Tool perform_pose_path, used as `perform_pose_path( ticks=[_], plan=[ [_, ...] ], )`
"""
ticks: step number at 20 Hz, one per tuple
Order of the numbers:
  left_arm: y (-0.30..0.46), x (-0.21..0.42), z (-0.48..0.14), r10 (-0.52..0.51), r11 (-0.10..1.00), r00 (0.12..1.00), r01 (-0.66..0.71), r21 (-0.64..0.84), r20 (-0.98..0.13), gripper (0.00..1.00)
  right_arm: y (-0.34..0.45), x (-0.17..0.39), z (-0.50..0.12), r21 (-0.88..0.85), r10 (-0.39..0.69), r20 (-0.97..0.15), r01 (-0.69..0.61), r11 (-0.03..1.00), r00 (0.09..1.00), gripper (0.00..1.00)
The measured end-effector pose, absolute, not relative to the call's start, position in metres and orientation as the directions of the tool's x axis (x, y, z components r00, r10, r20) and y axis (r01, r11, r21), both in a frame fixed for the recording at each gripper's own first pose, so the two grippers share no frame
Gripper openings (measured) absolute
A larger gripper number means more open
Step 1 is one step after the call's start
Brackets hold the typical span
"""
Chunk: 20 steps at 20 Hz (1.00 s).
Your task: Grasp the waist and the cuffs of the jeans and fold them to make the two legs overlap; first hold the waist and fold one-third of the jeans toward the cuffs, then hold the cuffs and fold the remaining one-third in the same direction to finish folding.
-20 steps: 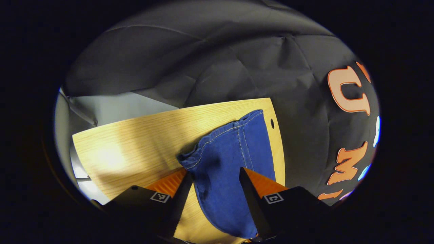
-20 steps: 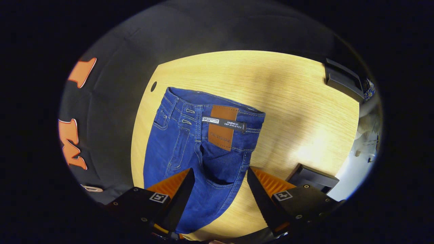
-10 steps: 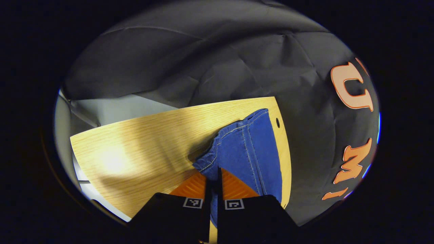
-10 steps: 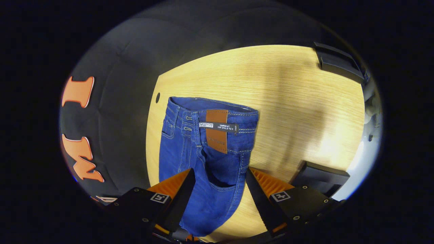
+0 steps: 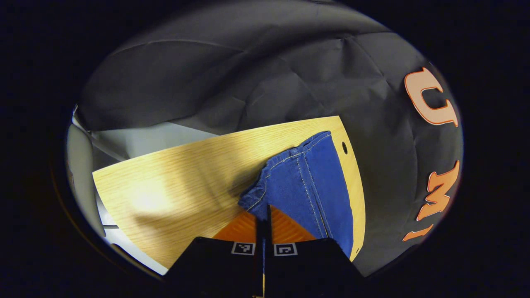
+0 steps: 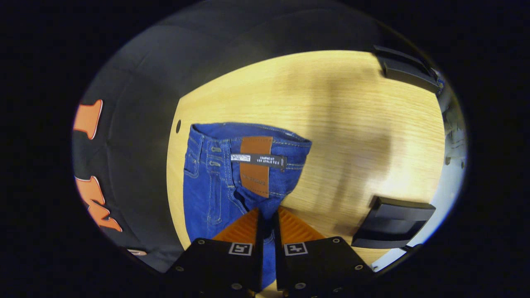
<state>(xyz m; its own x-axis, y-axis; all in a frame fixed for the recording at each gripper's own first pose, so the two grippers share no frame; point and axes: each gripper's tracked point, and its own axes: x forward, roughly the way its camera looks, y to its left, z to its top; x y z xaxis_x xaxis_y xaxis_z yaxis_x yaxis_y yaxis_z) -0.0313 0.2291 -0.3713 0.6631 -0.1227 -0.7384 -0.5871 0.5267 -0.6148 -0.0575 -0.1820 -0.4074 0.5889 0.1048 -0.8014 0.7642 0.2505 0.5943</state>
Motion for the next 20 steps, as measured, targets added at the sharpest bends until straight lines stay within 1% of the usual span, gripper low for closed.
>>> perform_pose_path(
  ticks=[3, 4, 7, 8, 9, 11, 12, 15, 16, 19, 20],
  plan=[
    [0.23, -0.033, -0.361, -0.121, 0.547, 0.655, -0.583, -0.601, -0.746, 0.02, -0.187, -0.066, -0.401, 0.584, 0.085, -0.808, 0.772, 0.251, 0.583, 0.14],
    [0.229, -0.032, -0.356, -0.122, 0.559, 0.657, -0.574, -0.598, -0.744, 0.02, -0.189, -0.069, -0.394, 0.595, 0.093, -0.8, 0.764, 0.248, 0.593, 0.14],
    [0.224, -0.026, -0.338, -0.138, 0.593, 0.667, -0.537, -0.6, -0.732, 0.02, -0.204, -0.071, -0.375, 0.624, 0.06, -0.777, 0.754, 0.205, 0.626, 0.12],
    [0.224, -0.024, -0.33, -0.143, 0.606, 0.672, -0.52, -0.602, -0.726, 0.02, -0.202, -0.068, -0.38, 0.606, 0.052, -0.79, 0.767, 0.21, 0.61, 0.19],
    [0.224, -0.027, -0.325, -0.153, 0.62, 0.673, -0.505, -0.6, -0.724, 0.02, -0.198, -0.07, -0.384, 0.592, 0.069, -0.802, 0.774, 0.225, 0.594, 0.09],
    [0.225, -0.031, -0.325, -0.176, 0.645, 0.655, -0.487, -0.589, -0.735, 0.02, -0.197, -0.058, -0.382, 0.606, 0.045, -0.79, 0.766, 0.217, 0.612, 0.08],
    [0.224, -0.032, -0.322, -0.186, 0.654, 0.65, -0.478, -0.586, -0.737, 0.02, -0.195, -0.052, -0.381, 0.62, 0.034, -0.776, 0.75, 0.23, 0.63, 0.08],
    [0.221, -0.022, -0.325, -0.217, 0.674, 0.639, -0.448, -0.587, -0.738, 0.02, -0.183, -0.042, -0.37, 0.642, 0.039, -0.755, 0.725, 0.25, 0.655, 0.08],
    [0.219, -0.022, -0.325, -0.234, 0.677, 0.629, -0.442, -0.589, -0.741, 0.02, -0.186, -0.044, -0.371, 0.621, 0.012, -0.767, 0.739, 0.261, 0.641, 0.08],
    [0.219, -0.024, -0.33, -0.26, 0.683, 0.599, -0.44, -0.583, -0.757, 0.02, -0.182, -0.044, -0.365, 0.594, -0.022, -0.78, 0.752, 0.284, 0.625, 0.08],
    [0.217, -0.022, -0.33, -0.274, 0.68, 0.588, -0.441, -0.586, -0.761, 0.02, -0.179, -0.041, -0.359, 0.607, -0.01, -0.773, 0.744, 0.28, 0.634, 0.08]
  ],
)
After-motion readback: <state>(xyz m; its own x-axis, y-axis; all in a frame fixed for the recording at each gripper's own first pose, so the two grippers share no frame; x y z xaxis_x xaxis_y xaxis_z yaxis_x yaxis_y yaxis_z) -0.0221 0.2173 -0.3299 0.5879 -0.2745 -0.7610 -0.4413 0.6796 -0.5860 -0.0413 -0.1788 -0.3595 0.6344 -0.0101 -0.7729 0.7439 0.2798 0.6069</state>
